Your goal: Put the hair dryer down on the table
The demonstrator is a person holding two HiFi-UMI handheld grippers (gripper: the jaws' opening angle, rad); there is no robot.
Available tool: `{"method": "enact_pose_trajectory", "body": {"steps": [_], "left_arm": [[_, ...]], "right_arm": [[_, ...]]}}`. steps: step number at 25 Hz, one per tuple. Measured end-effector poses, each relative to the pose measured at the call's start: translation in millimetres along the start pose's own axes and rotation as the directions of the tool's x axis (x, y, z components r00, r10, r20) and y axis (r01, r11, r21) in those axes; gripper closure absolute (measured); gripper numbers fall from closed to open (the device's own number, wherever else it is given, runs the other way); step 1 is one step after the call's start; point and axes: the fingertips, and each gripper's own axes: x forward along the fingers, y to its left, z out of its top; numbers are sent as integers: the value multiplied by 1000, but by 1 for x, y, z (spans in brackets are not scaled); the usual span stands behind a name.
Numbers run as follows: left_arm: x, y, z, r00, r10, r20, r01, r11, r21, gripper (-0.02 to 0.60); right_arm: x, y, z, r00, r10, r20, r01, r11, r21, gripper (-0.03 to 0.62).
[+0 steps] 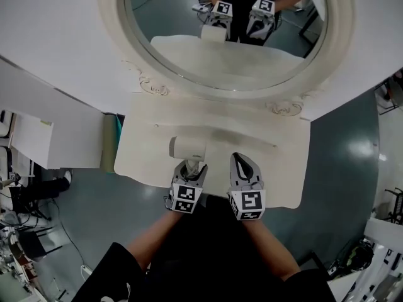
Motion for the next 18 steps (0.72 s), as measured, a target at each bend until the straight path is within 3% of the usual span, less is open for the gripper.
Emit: {"method": "enact_pose_trajectory", "body": {"steps": [7,18], "left_arm": [[30,0,-42,996,-25,-82,24,1000,-8,341],[54,-10,-67,976,-107,-189,96,993,-67,341]], "right_arm": [[14,-11,-19,999,0,-34,0,1000,13,572],[32,-26,-47,997,-7,-81,12,998,66,572]]}}
